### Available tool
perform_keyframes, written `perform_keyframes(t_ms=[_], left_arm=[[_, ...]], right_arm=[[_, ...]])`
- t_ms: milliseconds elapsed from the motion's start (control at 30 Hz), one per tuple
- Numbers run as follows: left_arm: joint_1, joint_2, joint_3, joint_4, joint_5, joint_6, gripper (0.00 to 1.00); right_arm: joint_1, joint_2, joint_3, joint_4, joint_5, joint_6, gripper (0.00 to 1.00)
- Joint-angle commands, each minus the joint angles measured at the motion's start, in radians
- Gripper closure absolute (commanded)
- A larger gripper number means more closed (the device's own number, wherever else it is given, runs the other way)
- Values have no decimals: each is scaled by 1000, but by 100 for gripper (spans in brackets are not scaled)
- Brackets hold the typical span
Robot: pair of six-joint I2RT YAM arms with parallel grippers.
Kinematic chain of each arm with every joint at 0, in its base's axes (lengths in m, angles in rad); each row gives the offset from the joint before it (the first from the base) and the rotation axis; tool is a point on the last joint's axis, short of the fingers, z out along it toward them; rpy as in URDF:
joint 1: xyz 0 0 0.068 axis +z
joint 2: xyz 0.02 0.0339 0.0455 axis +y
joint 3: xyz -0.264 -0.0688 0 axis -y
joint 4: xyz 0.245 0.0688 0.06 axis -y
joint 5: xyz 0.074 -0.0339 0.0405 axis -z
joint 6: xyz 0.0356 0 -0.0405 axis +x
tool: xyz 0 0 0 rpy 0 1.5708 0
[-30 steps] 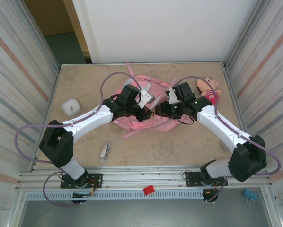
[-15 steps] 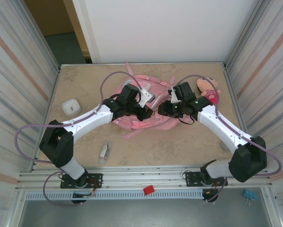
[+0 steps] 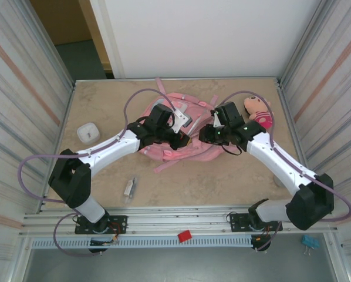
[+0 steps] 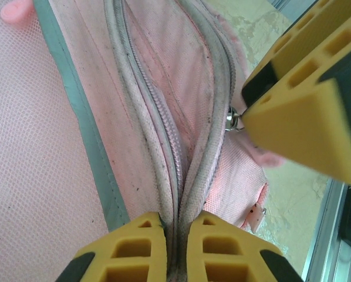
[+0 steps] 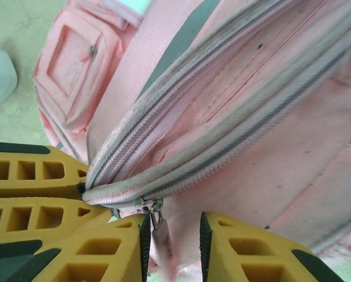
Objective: Pack the student bag
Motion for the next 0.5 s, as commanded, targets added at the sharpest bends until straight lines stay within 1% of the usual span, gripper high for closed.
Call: perform_keyframes(t_ms=[0, 133, 367, 467], left_arm=[[3, -27, 48, 27, 46, -34, 100], [4, -27, 48, 33, 55, -39, 100], [3, -31, 47, 41, 58, -40, 100], [3, -30, 49, 43, 66, -40, 100]], right_arm=[[-12, -31, -26, 27, -28, -35, 66], [-11, -1, -21, 47, -74, -48, 63], [-11, 30, -16, 33, -64, -71, 62], [-11, 43, -16, 33, -59, -88, 59]])
